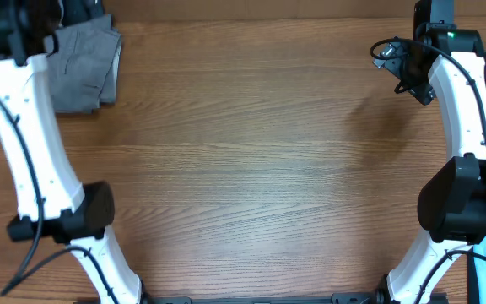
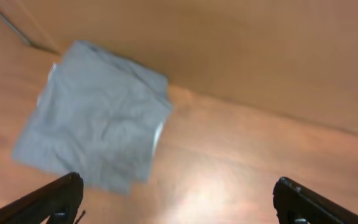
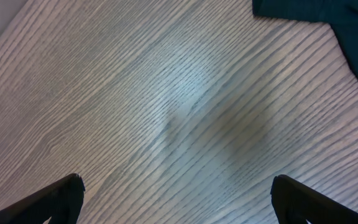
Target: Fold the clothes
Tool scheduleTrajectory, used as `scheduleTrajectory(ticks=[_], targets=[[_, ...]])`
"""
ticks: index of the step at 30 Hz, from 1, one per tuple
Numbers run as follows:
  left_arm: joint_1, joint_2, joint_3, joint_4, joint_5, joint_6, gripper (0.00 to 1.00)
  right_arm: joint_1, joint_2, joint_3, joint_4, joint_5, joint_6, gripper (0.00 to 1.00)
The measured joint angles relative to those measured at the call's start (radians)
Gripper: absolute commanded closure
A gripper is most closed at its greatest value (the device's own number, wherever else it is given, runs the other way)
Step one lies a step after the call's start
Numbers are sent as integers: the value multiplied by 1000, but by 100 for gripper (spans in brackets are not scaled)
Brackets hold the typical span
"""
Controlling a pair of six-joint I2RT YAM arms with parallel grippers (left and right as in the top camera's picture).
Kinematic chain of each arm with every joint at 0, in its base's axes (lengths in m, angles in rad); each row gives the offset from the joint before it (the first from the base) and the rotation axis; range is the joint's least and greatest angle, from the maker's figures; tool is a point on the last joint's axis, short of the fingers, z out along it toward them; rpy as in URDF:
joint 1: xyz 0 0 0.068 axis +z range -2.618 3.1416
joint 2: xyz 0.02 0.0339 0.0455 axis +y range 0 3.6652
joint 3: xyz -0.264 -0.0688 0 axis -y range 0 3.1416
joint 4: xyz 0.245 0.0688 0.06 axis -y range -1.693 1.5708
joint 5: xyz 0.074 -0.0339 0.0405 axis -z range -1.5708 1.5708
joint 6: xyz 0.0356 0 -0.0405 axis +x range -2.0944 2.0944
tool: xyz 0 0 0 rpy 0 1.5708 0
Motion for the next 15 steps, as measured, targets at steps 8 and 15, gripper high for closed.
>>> scheduleTrajectory(ticks=[8,15], targets=[[0,-162,-3,-219,68,1,0,0,0,0,0,0,0,0],[-1,-381,-8,-228,243,48,0,0,0,0,0,0,0,0]])
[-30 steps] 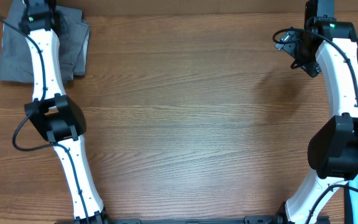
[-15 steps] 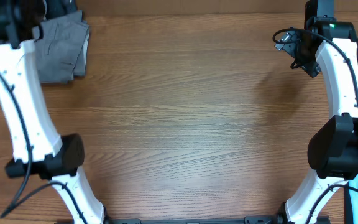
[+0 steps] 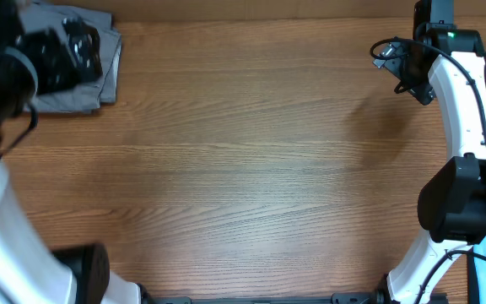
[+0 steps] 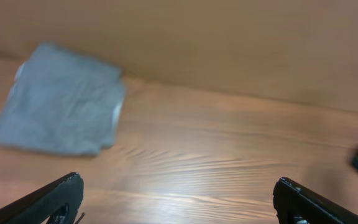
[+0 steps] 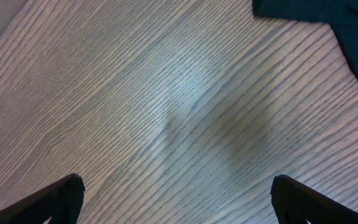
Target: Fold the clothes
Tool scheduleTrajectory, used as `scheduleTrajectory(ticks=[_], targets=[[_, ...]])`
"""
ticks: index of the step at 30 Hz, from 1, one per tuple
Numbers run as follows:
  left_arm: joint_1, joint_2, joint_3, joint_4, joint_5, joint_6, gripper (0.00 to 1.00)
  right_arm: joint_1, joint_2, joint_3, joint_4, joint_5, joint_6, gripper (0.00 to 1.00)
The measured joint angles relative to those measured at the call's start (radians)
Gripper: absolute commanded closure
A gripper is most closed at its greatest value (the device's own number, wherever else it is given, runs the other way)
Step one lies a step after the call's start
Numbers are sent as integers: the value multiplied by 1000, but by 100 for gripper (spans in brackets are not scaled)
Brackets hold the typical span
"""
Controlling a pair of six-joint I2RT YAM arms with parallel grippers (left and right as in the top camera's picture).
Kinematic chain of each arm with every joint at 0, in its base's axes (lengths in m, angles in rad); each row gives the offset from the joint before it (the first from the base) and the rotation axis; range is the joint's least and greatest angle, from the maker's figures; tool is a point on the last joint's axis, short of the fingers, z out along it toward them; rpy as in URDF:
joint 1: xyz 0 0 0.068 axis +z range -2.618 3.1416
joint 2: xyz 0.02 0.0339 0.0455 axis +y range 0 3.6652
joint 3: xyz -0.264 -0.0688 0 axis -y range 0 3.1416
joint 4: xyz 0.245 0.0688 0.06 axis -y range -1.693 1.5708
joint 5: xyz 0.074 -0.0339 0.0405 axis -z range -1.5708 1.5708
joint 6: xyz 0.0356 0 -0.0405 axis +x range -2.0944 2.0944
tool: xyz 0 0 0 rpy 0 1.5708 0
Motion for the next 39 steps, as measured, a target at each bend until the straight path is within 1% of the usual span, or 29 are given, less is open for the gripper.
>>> scheduleTrajectory(ticks=[3,6,17,22,26,36,39], targets=[[-9,-91,-7,0,84,15,0,0,0,0,0,0,0,0],[-27,-185,-49,1,127,17,0,0,0,0,0,0,0,0],[-32,-583,-391,-3,99,16,0,0,0,0,0,0,0,0],[-32,-747,-533,-6,126,2,0,0,0,0,0,0,0,0],[-32,-779,-566,-6,131,0,0,0,0,0,0,0,0,0],[-32,-779,-583,-3,131,-2,0,0,0,0,0,0,0,0],[-32,-786,-631,-3,131,28,0,0,0,0,0,0,1,0]])
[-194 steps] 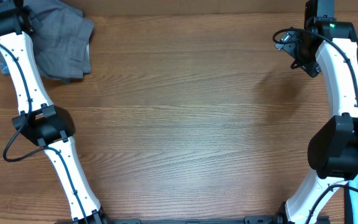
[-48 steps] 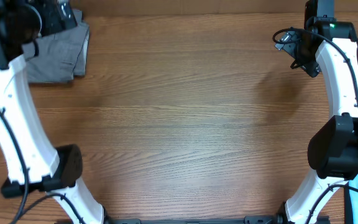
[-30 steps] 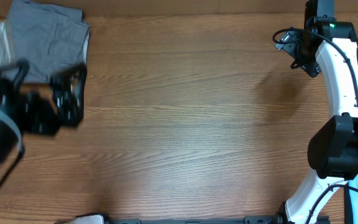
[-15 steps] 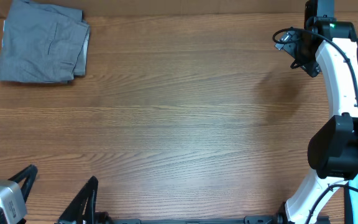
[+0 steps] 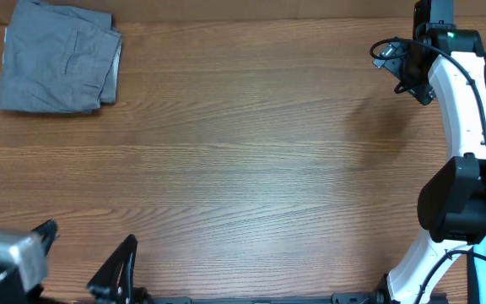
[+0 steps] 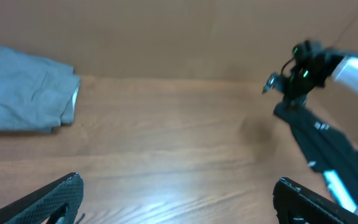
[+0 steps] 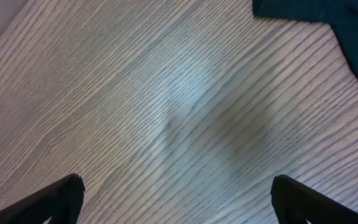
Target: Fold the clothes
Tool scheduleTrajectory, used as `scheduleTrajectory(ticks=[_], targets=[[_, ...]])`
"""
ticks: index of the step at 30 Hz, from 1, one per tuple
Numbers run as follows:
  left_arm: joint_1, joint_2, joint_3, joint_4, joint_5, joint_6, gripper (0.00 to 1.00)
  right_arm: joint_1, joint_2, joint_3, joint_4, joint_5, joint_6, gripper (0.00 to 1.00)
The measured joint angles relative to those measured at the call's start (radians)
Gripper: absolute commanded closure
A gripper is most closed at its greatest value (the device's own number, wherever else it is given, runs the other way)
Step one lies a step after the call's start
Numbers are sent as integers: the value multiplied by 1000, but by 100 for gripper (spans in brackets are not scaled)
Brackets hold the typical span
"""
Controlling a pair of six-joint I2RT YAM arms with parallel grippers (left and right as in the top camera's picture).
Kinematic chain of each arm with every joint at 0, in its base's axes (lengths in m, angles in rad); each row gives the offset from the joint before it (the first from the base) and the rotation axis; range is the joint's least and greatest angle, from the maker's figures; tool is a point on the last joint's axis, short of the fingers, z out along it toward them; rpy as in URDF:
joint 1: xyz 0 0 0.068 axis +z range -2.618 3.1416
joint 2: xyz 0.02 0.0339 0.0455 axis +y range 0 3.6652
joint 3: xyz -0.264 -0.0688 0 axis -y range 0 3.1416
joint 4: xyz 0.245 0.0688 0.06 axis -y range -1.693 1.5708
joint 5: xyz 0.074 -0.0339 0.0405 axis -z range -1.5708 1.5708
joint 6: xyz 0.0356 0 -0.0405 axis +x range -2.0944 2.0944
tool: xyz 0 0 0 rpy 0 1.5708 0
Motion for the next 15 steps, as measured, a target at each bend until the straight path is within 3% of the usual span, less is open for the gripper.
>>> scheduleTrajectory(ticks=[7,15], targets=[[0,-47,-256,125,0,66,0,0,0,0,0,0,-1,0],[-4,-313,-734,509,-1,101,0,0,0,0,0,-1,0,0]])
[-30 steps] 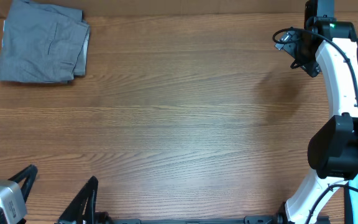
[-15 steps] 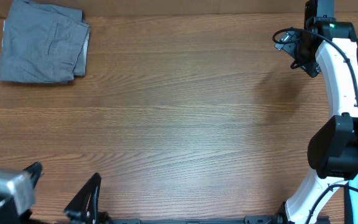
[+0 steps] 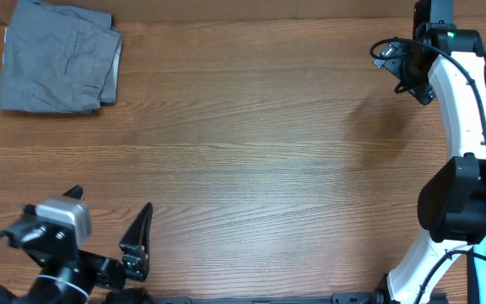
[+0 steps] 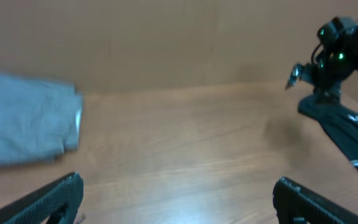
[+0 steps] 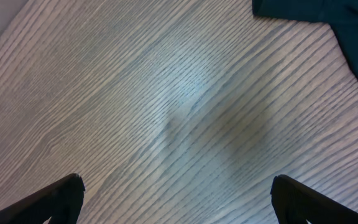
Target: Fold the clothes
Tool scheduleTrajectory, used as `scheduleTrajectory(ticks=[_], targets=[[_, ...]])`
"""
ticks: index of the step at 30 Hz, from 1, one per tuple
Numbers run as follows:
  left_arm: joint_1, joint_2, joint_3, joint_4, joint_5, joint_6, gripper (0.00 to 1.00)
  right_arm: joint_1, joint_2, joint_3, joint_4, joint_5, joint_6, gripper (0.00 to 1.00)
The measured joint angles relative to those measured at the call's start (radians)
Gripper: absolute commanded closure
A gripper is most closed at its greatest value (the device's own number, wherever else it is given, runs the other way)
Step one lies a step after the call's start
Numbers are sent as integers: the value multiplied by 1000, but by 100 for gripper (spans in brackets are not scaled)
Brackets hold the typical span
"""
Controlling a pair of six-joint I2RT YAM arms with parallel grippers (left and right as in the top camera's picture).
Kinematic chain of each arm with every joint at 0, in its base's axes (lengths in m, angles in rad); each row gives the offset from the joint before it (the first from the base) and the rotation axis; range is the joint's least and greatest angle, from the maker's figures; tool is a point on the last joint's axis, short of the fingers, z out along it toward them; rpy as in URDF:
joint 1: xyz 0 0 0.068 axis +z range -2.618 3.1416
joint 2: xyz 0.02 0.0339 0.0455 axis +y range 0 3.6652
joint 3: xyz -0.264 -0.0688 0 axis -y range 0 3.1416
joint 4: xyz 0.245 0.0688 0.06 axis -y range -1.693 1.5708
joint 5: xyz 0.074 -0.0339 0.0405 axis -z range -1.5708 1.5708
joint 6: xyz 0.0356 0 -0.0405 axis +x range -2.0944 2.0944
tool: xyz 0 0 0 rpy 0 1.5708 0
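Observation:
A folded grey garment (image 3: 57, 57) lies flat at the table's far left corner; the left wrist view shows it at the left (image 4: 27, 118). My left gripper (image 4: 179, 200) is open and empty, low at the near left edge (image 3: 108, 224), far from the garment. My right gripper (image 5: 178, 200) is open and empty, hovering over bare wood at the far right. A dark teal garment (image 5: 334, 25) lies just beyond it, also visible in the left wrist view as dark cloth at the right (image 4: 347, 134).
The wooden table (image 3: 251, 160) runs between the two arms. A brown wall (image 4: 166, 37) stands behind its far edge. The right arm's white links (image 3: 462, 101) stand along the right side. Something light blue shows at the near right corner.
The left arm has shifted a little to the right at the near left edge, and its camera view has changed slightly. The right arm and the grey garment have not moved.
My left gripper was open just over the folded grey garment at the far left corner. Then it was further back from it. Later it was at the near left edge facing across the table, where it stays. The garment stayed folded; the right arm held still.

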Motion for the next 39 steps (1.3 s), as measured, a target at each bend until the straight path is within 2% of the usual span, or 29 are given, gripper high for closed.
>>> scheduleTrajectory(ticks=[9,16,22,25,35,39], targets=[[-77,-297,-579,448,-26,63,0,0,0,0,0,1,0,0],[-101,-470,-970,822,-85,53,0,0,0,0,0,0,0,0],[-101,-472,-1168,1023,-238,-124,0,0,0,0,0,0,0,0],[-101,-486,-1237,1088,-284,-171,0,0,0,0,0,0,0,0],[-101,-588,-1418,1289,-361,-204,0,0,0,0,0,0,0,0],[-101,-588,-1445,1279,-360,-193,0,0,0,0,1,0,0,0]])
